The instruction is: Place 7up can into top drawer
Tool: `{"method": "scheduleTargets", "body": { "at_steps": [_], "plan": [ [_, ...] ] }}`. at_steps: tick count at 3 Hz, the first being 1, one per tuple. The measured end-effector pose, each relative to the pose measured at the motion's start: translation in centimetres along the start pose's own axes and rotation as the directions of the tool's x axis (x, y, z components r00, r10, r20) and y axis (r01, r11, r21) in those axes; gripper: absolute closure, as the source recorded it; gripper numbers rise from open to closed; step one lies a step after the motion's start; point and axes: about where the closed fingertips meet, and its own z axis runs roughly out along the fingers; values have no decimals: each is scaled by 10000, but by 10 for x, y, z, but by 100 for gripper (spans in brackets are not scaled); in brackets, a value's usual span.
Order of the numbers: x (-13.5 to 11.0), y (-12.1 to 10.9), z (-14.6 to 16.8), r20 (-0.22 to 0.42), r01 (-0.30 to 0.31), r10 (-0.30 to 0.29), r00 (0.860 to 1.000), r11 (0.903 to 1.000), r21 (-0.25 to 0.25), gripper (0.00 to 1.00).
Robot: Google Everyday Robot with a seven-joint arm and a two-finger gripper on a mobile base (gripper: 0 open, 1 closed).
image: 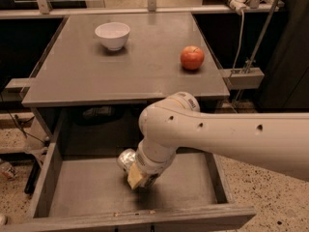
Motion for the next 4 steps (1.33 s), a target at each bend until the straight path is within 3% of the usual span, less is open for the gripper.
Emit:
{"method": "scheduleTargets", "body": {
  "at_steps": [2,4],
  "plan": [
    [17,6,38,-318,-653,633,9975,9955,-679,100],
    [17,7,38,-318,-653,633,9975,9955,-681,57]
  ]
}}
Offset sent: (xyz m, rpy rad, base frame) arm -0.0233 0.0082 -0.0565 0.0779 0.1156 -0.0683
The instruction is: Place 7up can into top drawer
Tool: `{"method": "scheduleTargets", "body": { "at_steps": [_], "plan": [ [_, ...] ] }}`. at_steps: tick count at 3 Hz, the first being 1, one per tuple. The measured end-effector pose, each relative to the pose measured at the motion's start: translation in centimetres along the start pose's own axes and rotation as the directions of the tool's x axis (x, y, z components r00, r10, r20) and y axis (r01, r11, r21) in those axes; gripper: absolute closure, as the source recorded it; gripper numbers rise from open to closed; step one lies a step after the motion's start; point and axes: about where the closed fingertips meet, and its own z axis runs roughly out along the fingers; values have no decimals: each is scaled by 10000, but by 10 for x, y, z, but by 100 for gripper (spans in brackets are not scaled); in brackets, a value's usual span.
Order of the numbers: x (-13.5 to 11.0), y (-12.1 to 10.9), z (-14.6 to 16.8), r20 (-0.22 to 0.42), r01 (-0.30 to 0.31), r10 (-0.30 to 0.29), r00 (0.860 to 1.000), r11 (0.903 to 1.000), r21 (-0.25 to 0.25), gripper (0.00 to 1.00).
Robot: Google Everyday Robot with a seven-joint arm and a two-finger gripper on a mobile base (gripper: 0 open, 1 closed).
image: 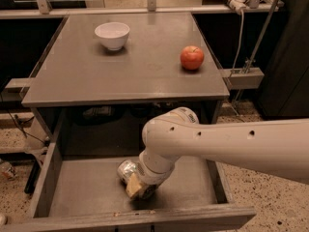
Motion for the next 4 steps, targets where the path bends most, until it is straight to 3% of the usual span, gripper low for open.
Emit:
{"method": "scheduleTargets", "body": {
  "at_steps": [2,3,4],
  "plan": [
    [0,0,0,0,1,-1,10000,10000,0,11],
    [0,0,0,0,1,-1,10000,10000,1,0],
    [0,0,0,0,1,-1,10000,10000,1,0]
  ]
}}
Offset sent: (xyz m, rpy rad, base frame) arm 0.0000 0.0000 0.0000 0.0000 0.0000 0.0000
